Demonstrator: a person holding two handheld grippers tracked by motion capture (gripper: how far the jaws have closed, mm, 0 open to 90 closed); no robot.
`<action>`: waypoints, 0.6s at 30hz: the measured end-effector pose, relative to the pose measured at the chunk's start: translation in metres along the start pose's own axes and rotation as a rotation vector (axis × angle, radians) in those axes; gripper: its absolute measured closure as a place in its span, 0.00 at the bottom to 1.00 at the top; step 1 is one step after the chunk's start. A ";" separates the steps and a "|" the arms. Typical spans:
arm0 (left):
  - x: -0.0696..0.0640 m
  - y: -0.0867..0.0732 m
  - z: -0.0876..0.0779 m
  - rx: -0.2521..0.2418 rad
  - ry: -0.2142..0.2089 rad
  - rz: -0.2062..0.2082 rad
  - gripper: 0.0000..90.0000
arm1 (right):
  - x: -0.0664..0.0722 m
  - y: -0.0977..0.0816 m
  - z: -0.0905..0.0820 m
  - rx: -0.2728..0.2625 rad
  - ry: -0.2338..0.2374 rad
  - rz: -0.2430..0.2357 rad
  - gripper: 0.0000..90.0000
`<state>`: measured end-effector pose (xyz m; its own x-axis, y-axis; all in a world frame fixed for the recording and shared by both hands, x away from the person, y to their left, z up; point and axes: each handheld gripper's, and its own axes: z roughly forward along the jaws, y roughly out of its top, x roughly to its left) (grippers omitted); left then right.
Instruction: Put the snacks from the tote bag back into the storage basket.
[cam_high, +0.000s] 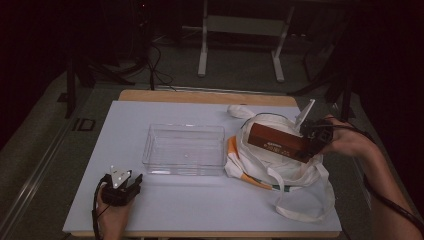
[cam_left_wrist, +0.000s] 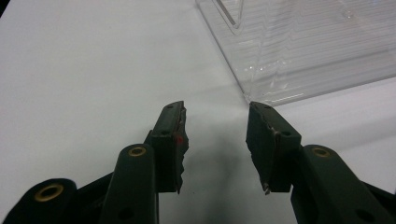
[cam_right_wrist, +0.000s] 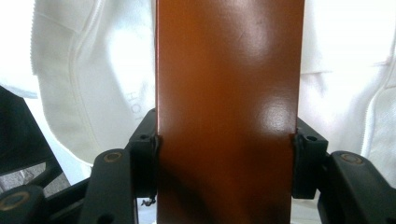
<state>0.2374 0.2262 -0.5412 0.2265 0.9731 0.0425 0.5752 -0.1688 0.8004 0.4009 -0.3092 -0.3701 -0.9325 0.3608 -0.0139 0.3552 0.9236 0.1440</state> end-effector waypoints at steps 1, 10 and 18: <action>0.000 0.000 0.000 0.000 0.000 0.000 0.64 | 0.000 0.001 -0.002 -0.006 0.001 -0.003 0.48; 0.000 0.000 0.000 0.000 -0.001 0.001 0.64 | 0.002 0.006 -0.008 -0.031 -0.002 -0.019 0.48; 0.000 0.000 0.000 0.000 0.000 0.001 0.64 | 0.005 0.015 -0.012 -0.054 -0.009 -0.039 0.48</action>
<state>0.2374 0.2262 -0.5412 0.2269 0.9730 0.0429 0.5752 -0.1694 0.8003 0.4006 -0.2951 -0.3559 -0.9448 0.3264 -0.0292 0.3147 0.9287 0.1963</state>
